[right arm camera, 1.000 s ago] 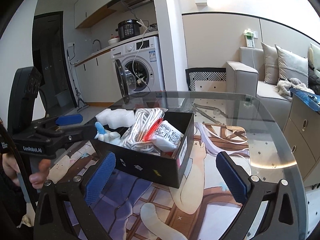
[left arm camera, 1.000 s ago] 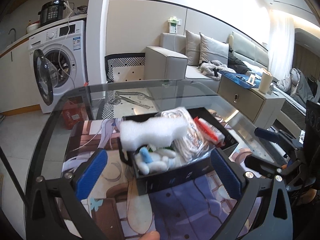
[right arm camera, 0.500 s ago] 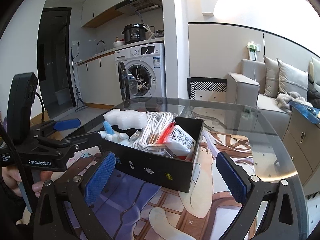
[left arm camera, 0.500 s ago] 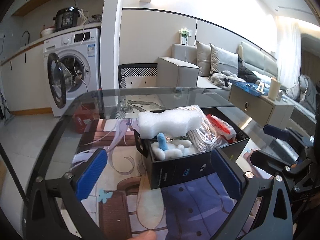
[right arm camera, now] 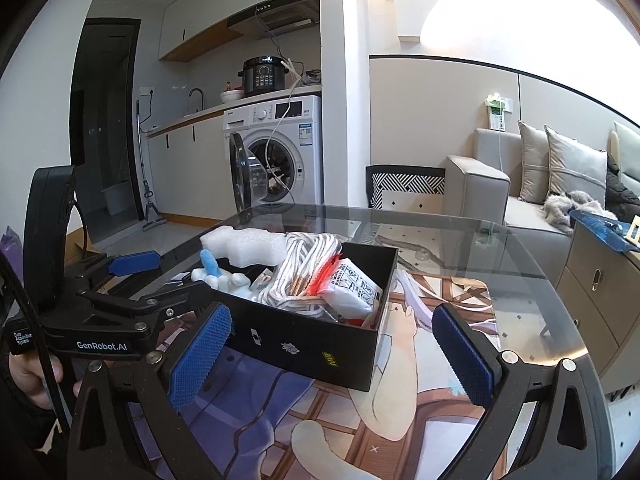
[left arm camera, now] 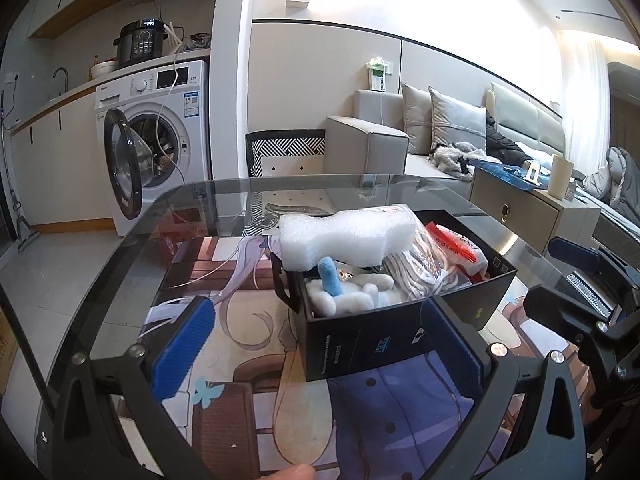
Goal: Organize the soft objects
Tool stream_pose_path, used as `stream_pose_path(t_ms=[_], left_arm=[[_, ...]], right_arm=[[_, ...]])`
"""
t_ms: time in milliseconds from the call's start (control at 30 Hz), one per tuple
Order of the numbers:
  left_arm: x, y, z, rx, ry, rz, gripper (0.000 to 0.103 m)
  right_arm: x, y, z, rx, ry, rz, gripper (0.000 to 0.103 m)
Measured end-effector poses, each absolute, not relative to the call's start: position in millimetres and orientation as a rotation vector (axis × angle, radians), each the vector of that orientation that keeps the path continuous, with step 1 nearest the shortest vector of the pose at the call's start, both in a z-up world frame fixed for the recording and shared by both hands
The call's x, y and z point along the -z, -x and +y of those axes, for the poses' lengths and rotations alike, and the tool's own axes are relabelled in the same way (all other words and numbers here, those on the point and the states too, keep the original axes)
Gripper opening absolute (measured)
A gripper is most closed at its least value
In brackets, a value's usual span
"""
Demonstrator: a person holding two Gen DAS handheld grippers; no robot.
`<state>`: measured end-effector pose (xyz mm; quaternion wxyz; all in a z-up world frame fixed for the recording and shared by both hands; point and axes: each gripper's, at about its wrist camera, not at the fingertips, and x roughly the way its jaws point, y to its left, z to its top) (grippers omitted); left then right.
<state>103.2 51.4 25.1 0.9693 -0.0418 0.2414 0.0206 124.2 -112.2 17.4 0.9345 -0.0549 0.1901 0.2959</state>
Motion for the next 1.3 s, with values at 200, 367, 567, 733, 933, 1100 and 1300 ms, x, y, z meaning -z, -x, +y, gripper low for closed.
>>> stream_pose_path(t_ms=[200,367,567,733,933,1100,1300], left_arm=[[-24.1,-103.9,54.4,-0.061,0.099,0.486,0.103],[-24.4,-103.3,51.4,-0.065,0.082,0.482,0.103],[-24.2,-103.1,50.3,-0.066,0.080,0.481,0.103],[-24.6,-103.3,49.8,-0.066,0.084,0.481,0.103],[-24.7,-102.7,49.6,-0.067,0.086,0.481,0.103],[-24.7,-102.7,49.7,-0.066,0.085,0.479,0.103],[-25.0,-102.2,49.4,-0.067,0.088,0.479,0.103]], right_arm=[[-17.4,-121.9,-114.8,-0.596,0.115,0.378,0.102],[-17.6,-121.0,-115.9,-0.598,0.113,0.371,0.102],[-17.8,-120.6,-116.4,-0.599,0.112,0.370,0.102],[-17.7,-120.5,-116.4,-0.597,0.113,0.370,0.102],[-17.6,-120.5,-116.6,-0.598,0.112,0.370,0.102],[-17.1,-120.5,-116.7,-0.599,0.113,0.370,0.102],[-18.2,-120.9,-116.8,-0.599,0.112,0.369,0.102]])
